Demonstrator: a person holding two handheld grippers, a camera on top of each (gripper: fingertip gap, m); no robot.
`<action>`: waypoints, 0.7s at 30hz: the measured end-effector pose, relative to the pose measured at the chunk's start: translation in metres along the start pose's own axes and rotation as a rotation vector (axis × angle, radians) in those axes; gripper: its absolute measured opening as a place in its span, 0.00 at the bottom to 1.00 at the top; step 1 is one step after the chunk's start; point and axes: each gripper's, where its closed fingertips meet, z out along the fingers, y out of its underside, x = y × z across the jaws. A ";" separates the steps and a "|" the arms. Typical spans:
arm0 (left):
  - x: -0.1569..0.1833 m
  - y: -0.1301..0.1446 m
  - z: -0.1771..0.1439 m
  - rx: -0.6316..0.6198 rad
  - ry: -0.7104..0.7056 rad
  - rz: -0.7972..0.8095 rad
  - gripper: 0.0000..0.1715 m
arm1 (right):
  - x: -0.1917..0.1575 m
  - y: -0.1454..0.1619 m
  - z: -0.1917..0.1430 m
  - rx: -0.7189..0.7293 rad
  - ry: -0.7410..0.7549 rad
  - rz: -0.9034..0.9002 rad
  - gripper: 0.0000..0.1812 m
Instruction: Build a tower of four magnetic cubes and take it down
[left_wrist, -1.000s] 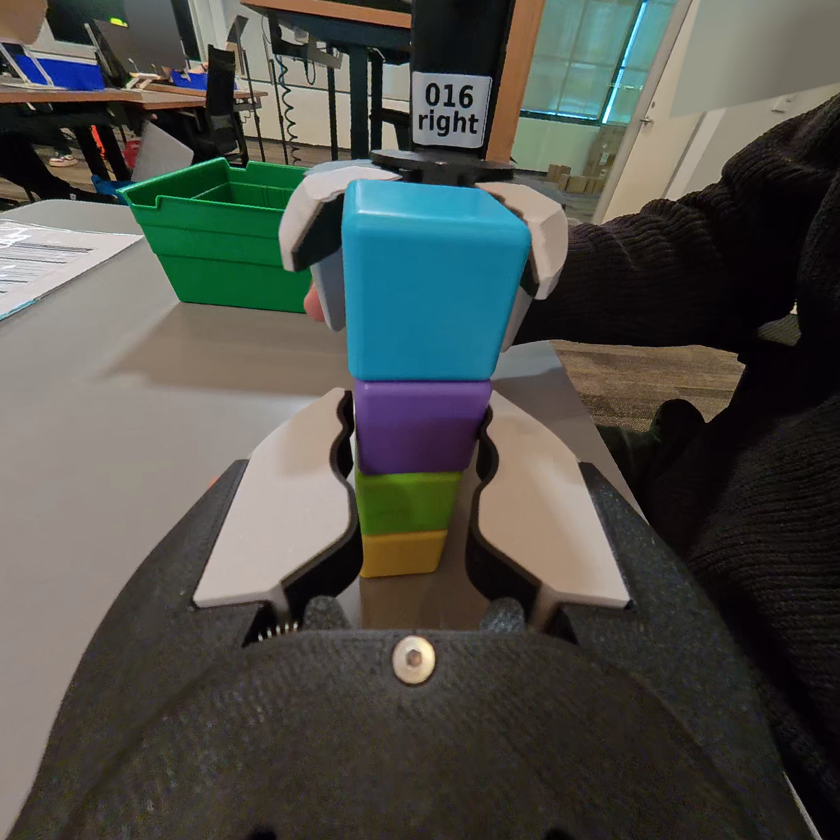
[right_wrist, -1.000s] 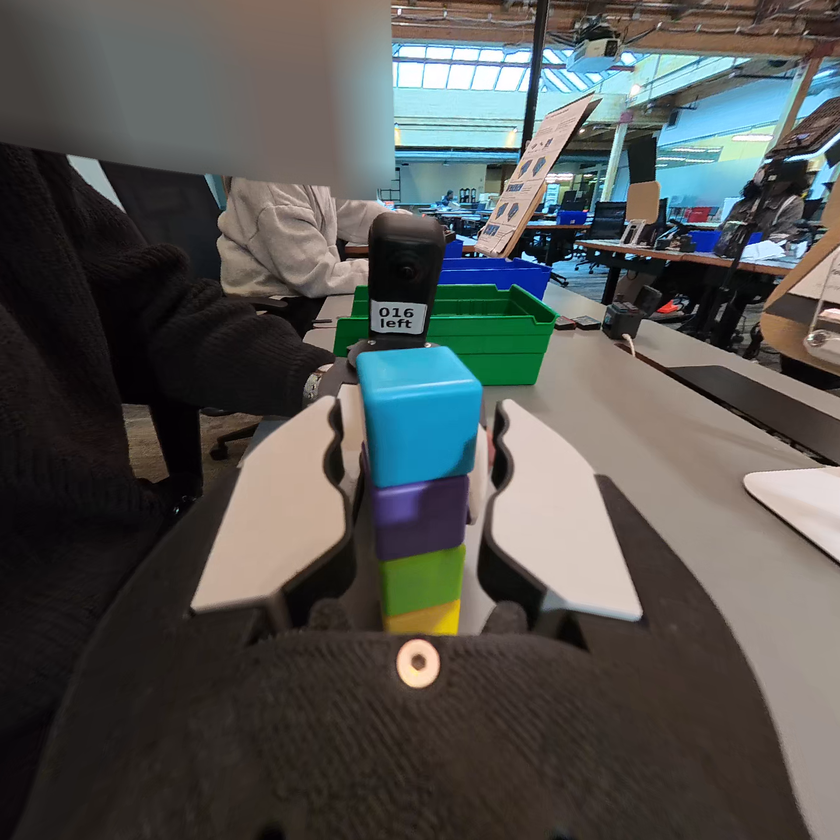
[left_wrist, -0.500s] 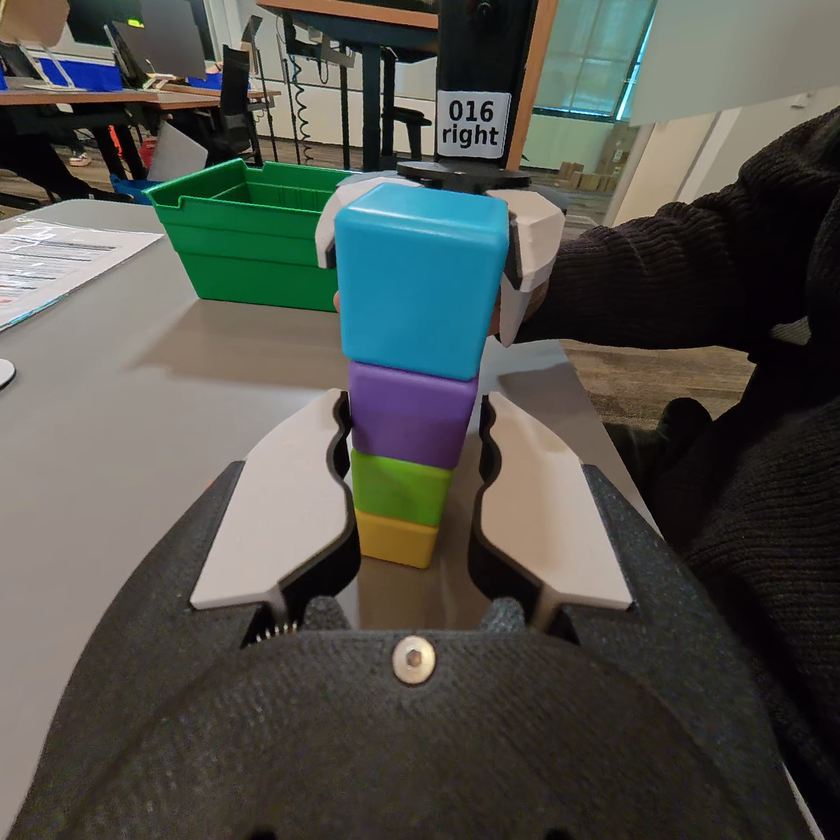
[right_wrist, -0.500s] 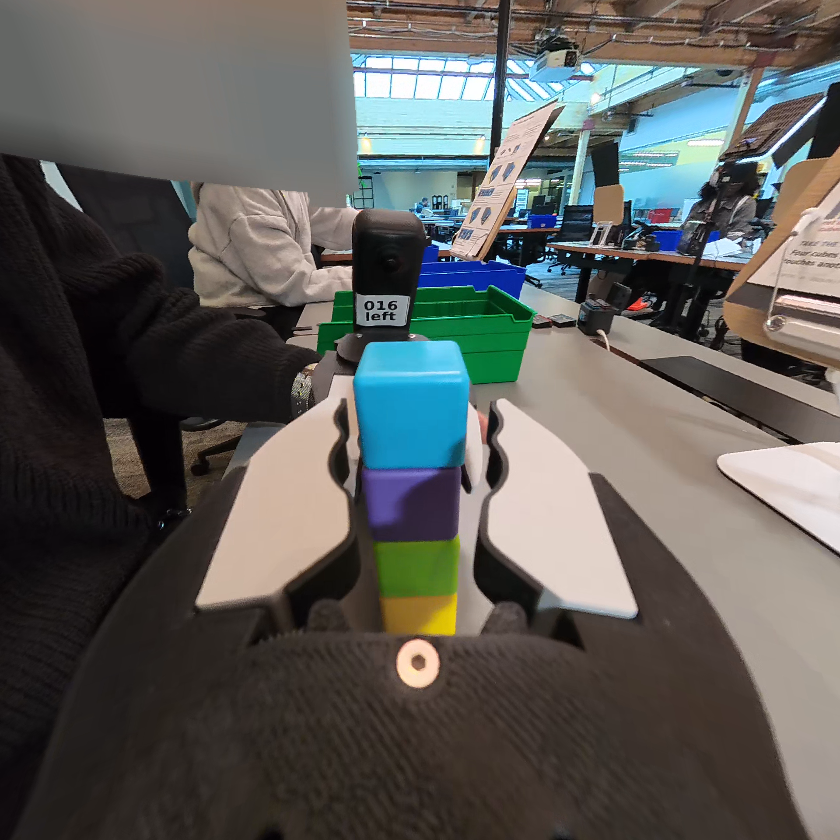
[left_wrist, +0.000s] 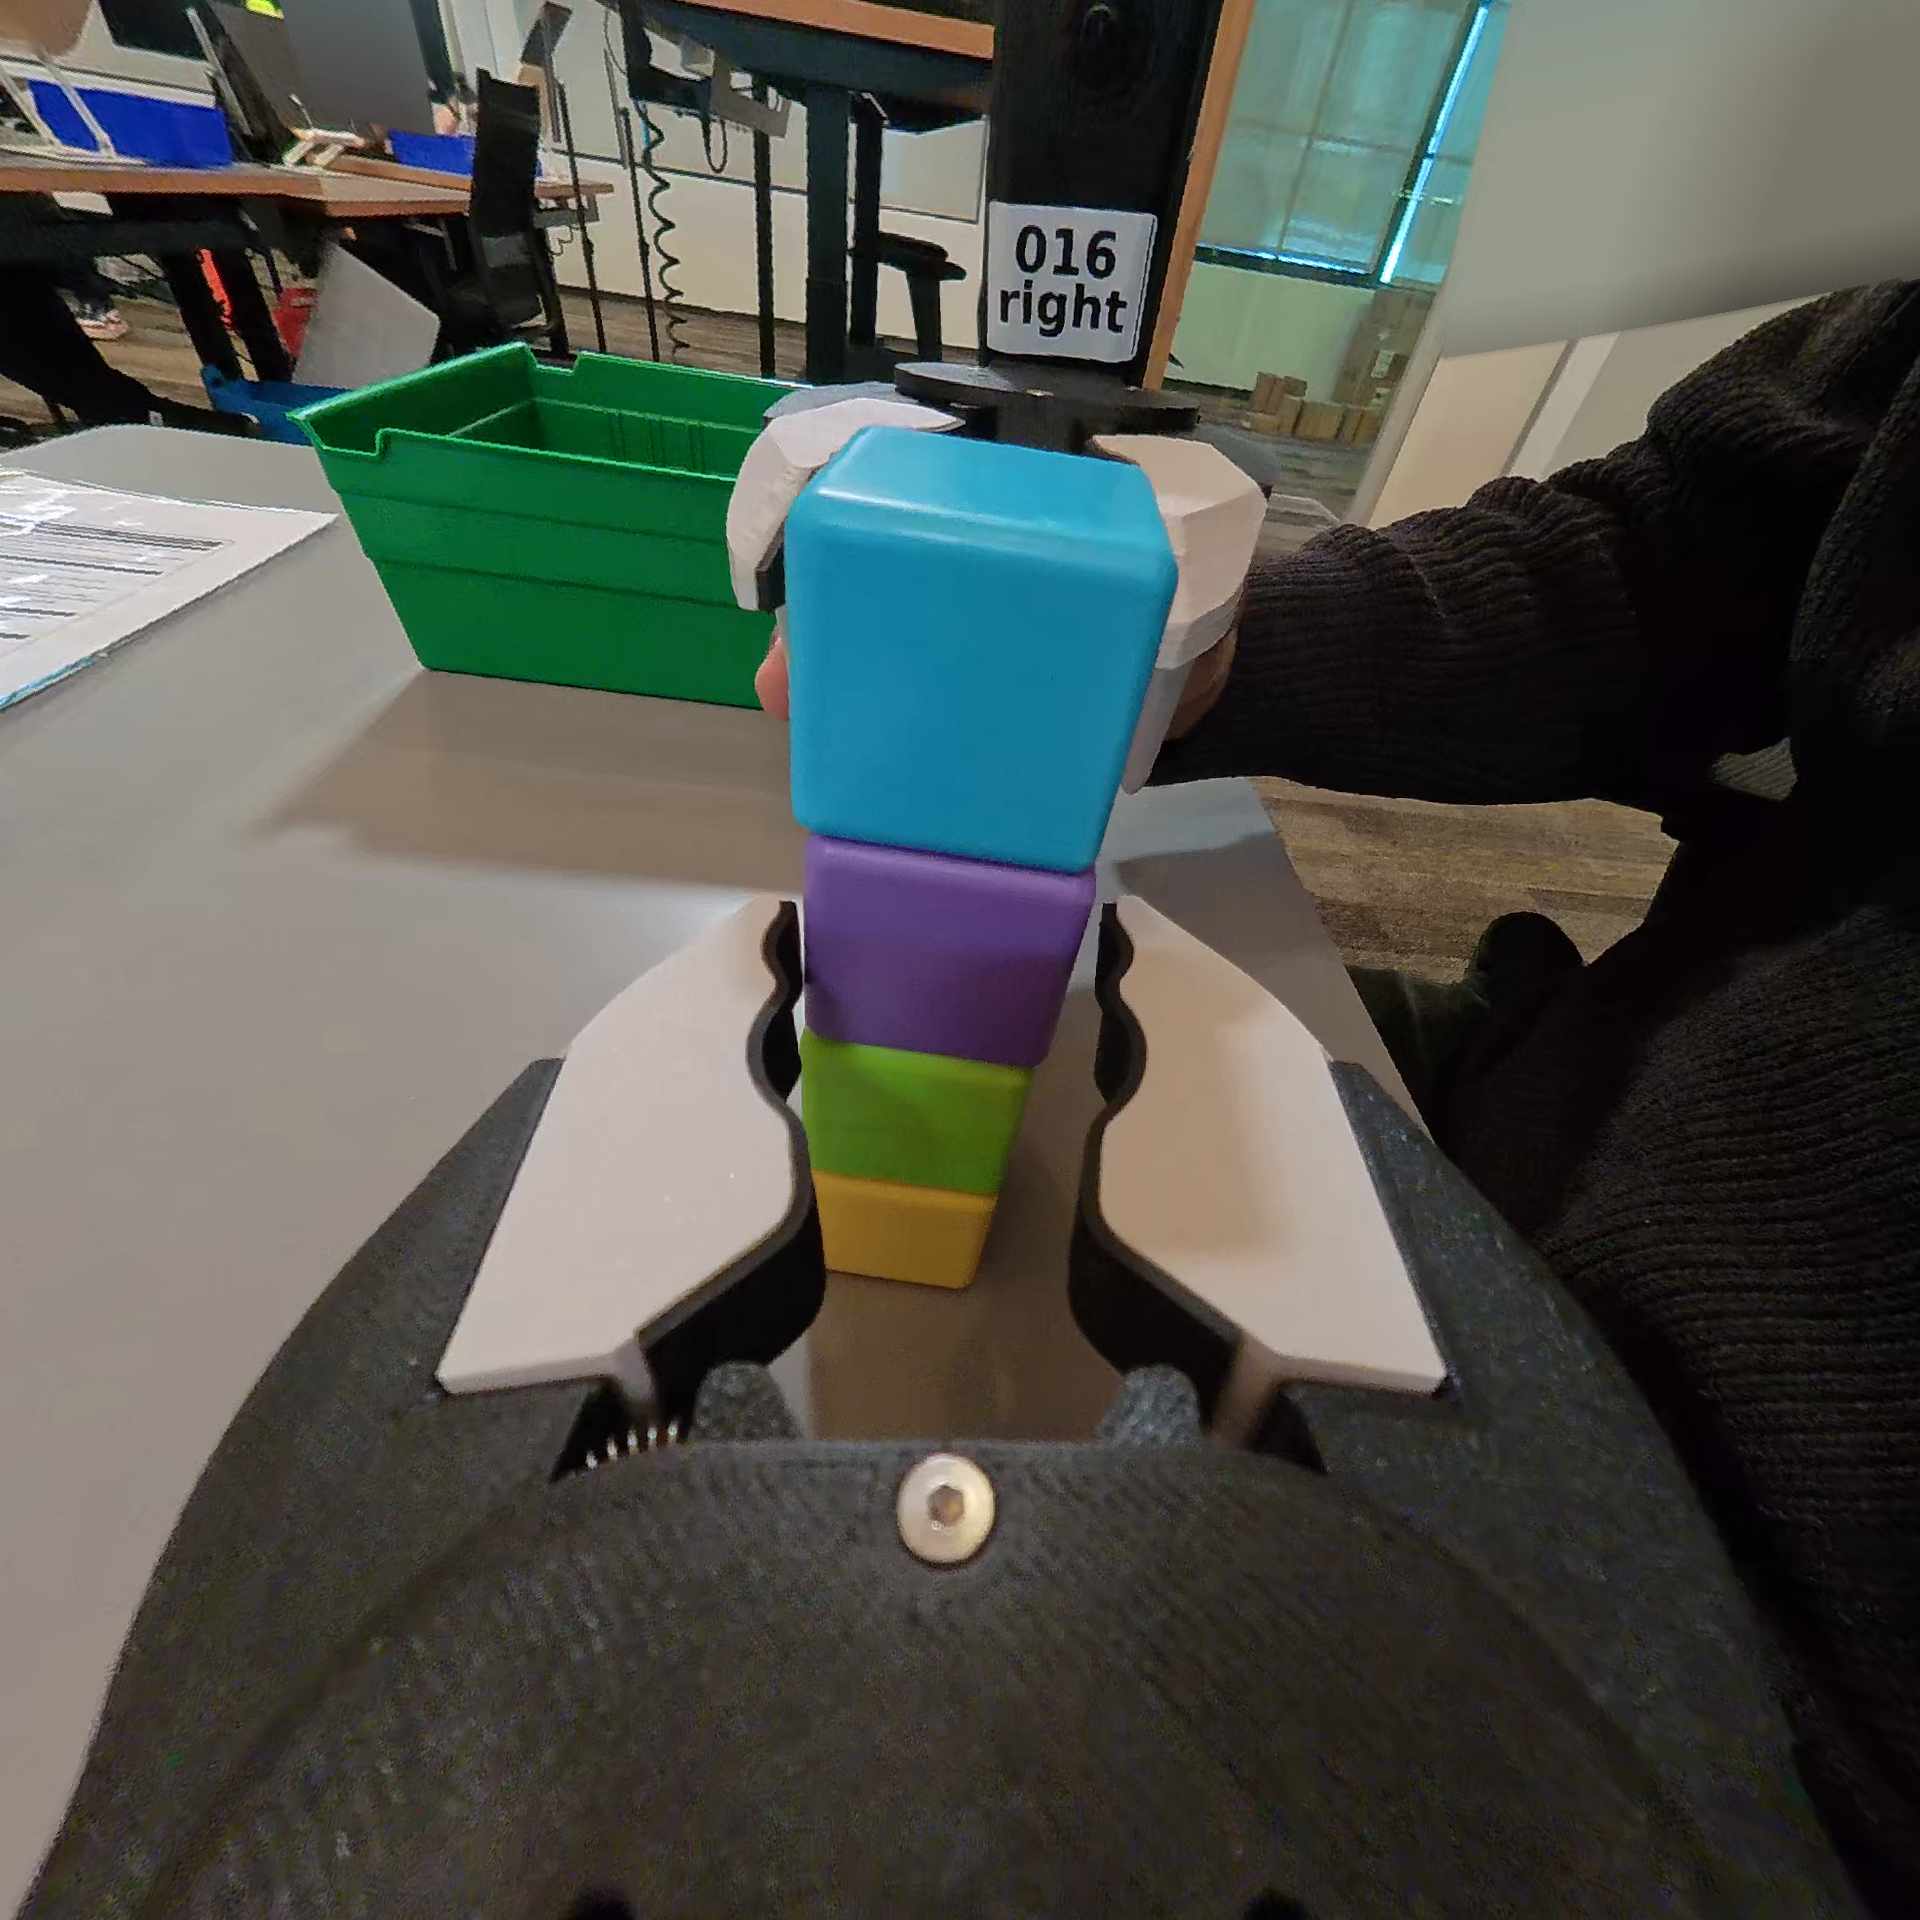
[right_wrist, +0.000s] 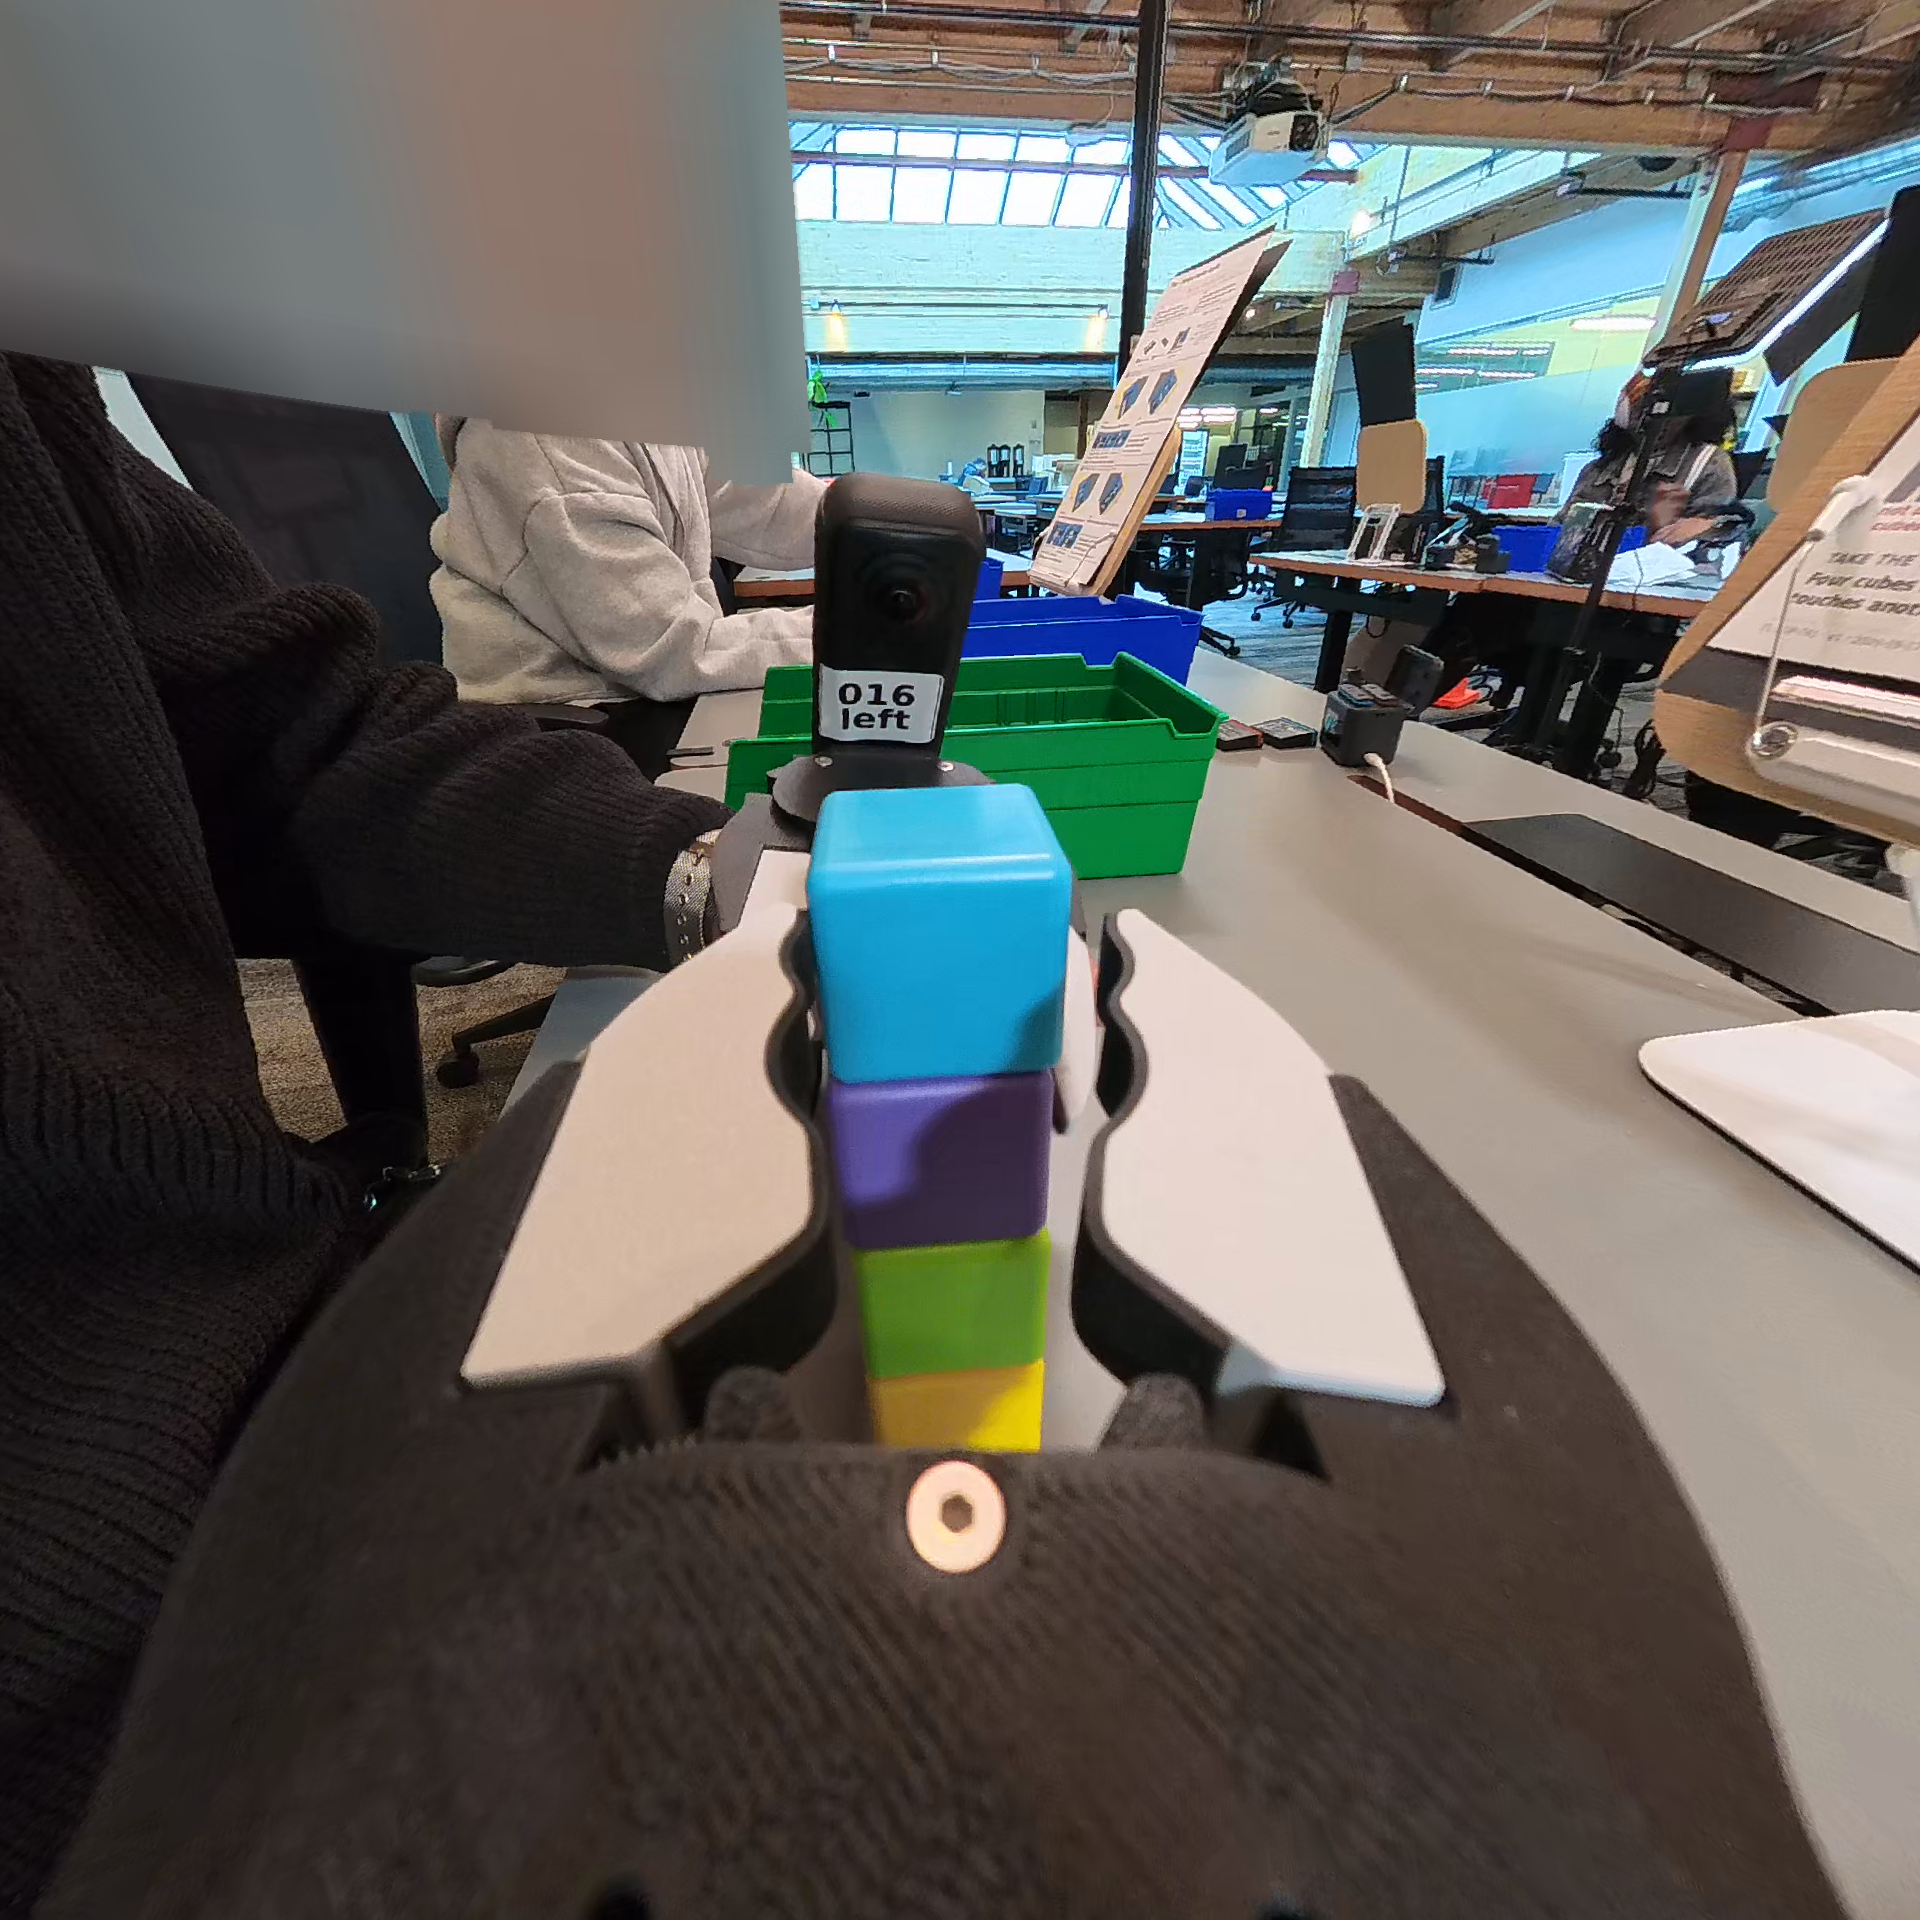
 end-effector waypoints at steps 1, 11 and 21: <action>-0.001 0.000 0.000 0.003 -0.007 0.004 0.33 | 0.000 0.000 0.000 0.001 -0.002 0.003 0.29; -0.001 0.001 0.009 -0.003 -0.054 0.025 0.36 | -0.003 -0.001 0.002 0.003 -0.014 0.012 0.29; -0.002 0.001 0.011 -0.002 -0.079 0.022 0.32 | -0.003 0.001 0.004 -0.001 -0.014 0.015 0.29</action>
